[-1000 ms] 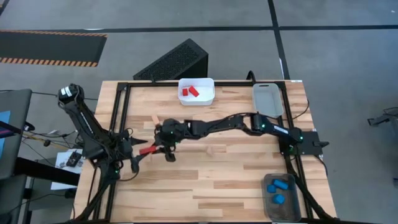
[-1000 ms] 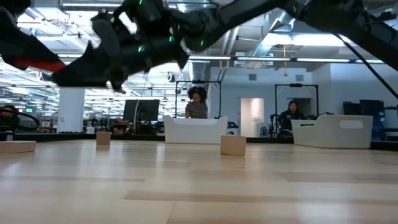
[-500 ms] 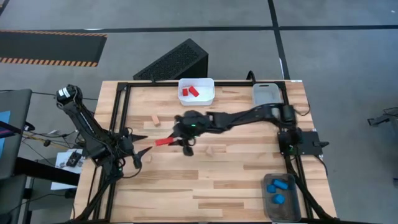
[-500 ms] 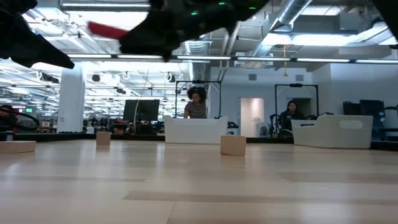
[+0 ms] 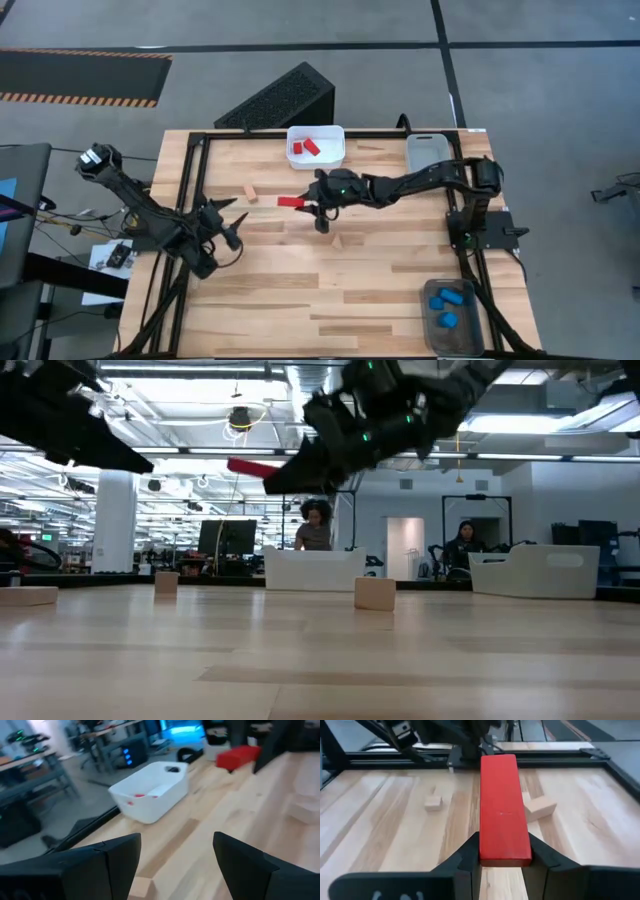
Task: Sort & place blocks by color
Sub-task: Put the red block into the white bin
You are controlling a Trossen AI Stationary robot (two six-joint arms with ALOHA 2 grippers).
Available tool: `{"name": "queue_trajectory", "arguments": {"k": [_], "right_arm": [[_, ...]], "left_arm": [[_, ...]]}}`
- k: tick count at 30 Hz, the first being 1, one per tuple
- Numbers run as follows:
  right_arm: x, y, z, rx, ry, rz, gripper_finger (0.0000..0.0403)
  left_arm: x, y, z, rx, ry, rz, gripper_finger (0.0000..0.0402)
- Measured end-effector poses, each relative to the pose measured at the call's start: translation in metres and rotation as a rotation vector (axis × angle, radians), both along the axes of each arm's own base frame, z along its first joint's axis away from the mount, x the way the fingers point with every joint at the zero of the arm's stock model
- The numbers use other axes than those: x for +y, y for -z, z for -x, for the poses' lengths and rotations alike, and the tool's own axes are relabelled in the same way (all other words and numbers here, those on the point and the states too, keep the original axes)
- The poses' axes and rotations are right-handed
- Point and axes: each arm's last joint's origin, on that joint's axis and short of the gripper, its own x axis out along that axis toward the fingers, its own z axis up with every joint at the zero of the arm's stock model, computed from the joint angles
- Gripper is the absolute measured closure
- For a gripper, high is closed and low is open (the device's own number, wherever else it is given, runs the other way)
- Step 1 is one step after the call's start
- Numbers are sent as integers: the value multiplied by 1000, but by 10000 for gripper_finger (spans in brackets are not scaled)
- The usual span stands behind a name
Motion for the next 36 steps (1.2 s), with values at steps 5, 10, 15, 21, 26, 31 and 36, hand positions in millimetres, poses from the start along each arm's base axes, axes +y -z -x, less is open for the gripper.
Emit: {"name": "queue_trajectory", "arguments": {"k": [5,10,15,21,26,31,36], "right_arm": [[-35,22,6,-71,-32,-37,287],[-60,24,12,-87,-55,-31,287],[-73,25,19,-71,-59,-33,287],[-96,26,47,-57,8,-100,287],[-114,6,65,-98,78,-103,287],[-133,-8,56,-87,153,-59,287],[-164,2,32,85,258,-105,287]], "left_arm": [[10,-4,-19,-9,-92,15,162],[28,-12,-46,54,-100,61,162],[55,-22,-71,100,-24,43,162],[91,-27,-89,107,71,7,162],[118,-20,-101,108,148,-9,162],[137,-15,-106,113,157,-38,162],[149,-14,-102,132,133,-47,162]]}}
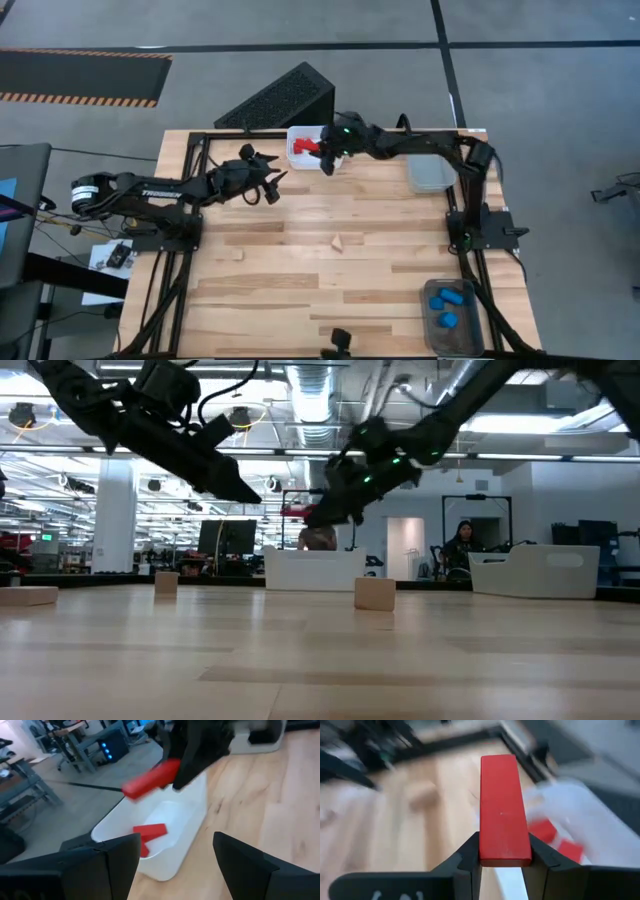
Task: Sort & place blocks by color
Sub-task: Put the red block into the white bin, then put the top left brown block into the gray bin
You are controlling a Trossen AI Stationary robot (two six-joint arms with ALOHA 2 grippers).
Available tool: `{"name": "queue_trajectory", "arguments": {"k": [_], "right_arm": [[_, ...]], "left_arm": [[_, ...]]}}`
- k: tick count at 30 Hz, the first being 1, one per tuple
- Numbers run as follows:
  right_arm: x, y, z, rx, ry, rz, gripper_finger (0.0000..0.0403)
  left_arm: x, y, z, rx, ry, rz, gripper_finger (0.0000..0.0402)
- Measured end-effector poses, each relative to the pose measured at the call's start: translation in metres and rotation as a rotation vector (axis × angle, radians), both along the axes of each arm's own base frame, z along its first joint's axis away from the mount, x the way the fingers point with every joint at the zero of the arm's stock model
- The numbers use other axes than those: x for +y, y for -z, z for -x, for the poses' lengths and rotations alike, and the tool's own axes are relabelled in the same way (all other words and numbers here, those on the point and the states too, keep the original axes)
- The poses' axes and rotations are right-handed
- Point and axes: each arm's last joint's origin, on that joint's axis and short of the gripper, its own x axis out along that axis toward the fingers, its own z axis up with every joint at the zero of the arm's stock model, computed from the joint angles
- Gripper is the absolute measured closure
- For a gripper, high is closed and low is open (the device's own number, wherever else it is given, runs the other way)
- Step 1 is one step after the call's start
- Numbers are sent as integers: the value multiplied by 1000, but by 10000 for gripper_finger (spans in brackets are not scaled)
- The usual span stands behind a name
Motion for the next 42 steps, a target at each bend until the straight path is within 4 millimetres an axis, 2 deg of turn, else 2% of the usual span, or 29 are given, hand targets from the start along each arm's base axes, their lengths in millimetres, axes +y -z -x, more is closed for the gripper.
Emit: {"name": "queue_trajectory", "arguments": {"k": [4,11,16,25,29,33,38,42], "right_arm": [[-24,3,-15,135,33,-80,287],[-48,19,-26,321,66,-200,277],[-54,27,-27,381,69,-241,251],[-55,20,-26,361,74,-228,190],[-49,7,-27,337,65,-209,181],[-35,-8,-31,330,60,-173,180],[-7,-26,-42,309,30,-122,180],[23,-29,-57,284,-23,-119,185]], "left_arm": [[7,1,3,31,-16,-17,162],[15,3,7,43,-8,13,162],[16,7,9,75,-19,41,162],[15,12,12,98,-40,101,162],[15,14,13,112,-58,122,162],[13,18,16,145,-73,161,162],[1,15,24,177,-65,217,162],[-17,10,31,207,-39,255,162]]}}
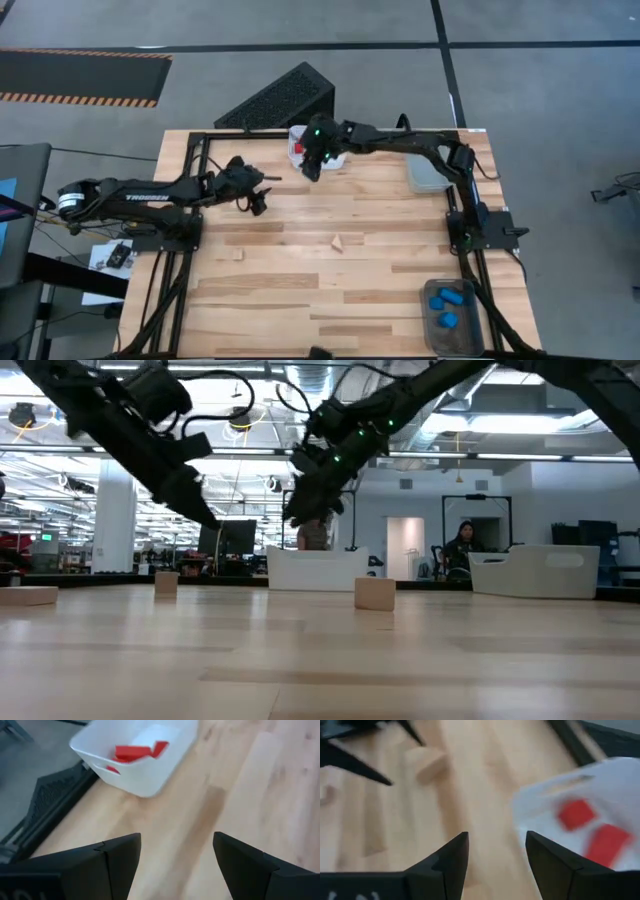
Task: Sort & place blocks by color
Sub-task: Put the top left brown block into the gray bin
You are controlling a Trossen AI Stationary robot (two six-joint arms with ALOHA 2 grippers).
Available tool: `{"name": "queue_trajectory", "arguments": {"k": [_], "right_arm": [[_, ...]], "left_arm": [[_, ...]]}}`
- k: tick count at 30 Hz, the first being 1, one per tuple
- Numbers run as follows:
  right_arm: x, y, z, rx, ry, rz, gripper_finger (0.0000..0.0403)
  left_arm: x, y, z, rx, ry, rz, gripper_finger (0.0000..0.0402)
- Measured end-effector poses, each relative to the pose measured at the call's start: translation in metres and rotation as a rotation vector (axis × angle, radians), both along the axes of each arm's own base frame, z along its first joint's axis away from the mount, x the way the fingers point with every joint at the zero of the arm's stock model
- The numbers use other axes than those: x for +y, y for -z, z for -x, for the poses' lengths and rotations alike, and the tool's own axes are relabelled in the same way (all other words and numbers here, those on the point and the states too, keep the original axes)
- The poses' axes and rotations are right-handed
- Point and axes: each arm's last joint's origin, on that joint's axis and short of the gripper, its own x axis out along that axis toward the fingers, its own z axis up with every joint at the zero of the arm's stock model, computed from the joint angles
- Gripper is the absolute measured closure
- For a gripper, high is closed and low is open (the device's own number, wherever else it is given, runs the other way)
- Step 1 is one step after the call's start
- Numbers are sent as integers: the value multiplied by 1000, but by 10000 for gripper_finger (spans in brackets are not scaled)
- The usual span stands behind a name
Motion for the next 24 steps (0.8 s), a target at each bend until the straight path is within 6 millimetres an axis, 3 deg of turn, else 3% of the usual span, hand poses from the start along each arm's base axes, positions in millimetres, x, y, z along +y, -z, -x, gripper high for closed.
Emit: {"name": "queue_trajectory", "arguments": {"k": [5,11,16,21,24], "right_arm": [[56,2,-24,-62,-46,32,194],[117,2,-43,-152,40,135,196],[153,14,-57,-300,57,116,190],[180,40,-57,-180,43,71,178],[187,39,-58,-207,77,100,177]], "left_arm": [[-28,-1,11,63,-14,18,162],[-66,1,25,99,-17,6,162],[-96,5,40,84,-6,-19,162],[-124,8,55,13,39,-4,162],[-134,9,64,-26,61,-64,162]]}}
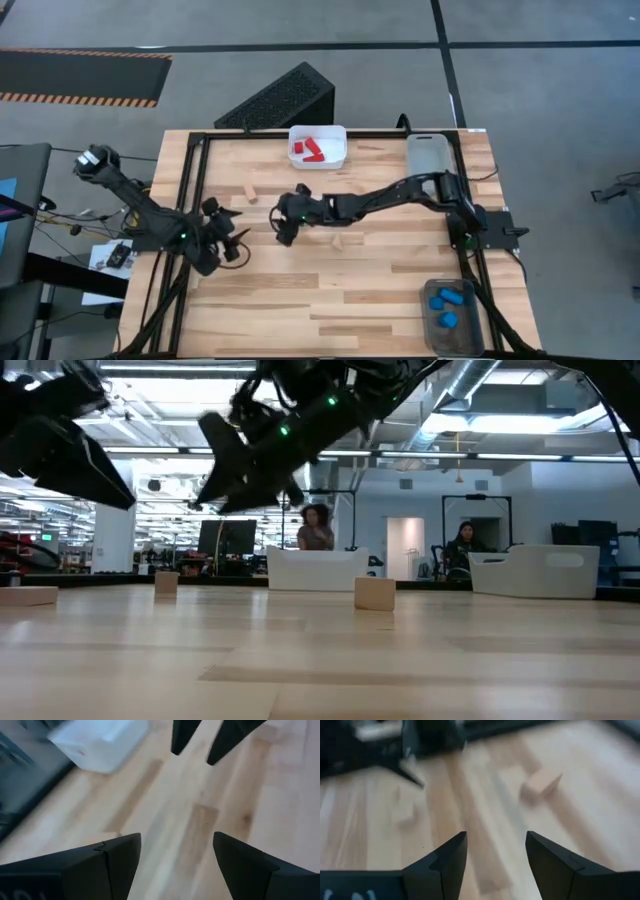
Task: Sort & place blocks by color
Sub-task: Put the top left brown block into the gray bin
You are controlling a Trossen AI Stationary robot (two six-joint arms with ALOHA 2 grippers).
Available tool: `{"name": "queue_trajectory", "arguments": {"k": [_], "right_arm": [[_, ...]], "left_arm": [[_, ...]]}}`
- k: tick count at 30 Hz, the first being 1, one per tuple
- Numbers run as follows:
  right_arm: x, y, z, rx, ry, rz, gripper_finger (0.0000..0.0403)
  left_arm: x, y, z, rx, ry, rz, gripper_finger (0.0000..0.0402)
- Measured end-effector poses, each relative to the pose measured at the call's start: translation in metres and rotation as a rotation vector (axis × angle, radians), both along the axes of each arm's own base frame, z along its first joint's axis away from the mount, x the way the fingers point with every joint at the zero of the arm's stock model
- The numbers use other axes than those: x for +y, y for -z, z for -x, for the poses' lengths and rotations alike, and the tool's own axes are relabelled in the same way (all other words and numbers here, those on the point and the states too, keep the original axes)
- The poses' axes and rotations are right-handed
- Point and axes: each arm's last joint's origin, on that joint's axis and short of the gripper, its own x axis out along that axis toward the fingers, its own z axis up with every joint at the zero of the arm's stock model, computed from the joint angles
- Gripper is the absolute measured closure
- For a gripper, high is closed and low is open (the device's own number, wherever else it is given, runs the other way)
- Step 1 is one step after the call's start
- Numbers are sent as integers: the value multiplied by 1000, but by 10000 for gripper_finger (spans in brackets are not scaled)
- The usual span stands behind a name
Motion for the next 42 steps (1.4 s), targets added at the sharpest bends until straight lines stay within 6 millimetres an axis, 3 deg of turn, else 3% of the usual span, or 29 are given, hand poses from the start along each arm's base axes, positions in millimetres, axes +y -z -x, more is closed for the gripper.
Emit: {"name": "queue_trajectory", "arguments": {"k": [3,6,15,20,29,42], "right_arm": [[-3,-4,-11,-167,72,30,176],[-10,14,-27,-243,73,21,174],[-27,58,-82,-83,114,105,141],[-38,59,-97,-75,222,140,101],[-75,67,-102,-102,265,-38,58],[-75,71,-100,-40,214,-45,67]], "left_arm": [[0,0,8,-35,-13,-82,162],[5,-1,14,-33,-38,-110,162],[15,-9,25,-119,-109,-57,162],[16,-10,26,-132,-112,-52,162],[16,-10,26,-141,-121,-38,162],[17,-12,25,-191,-138,-75,162]]}}
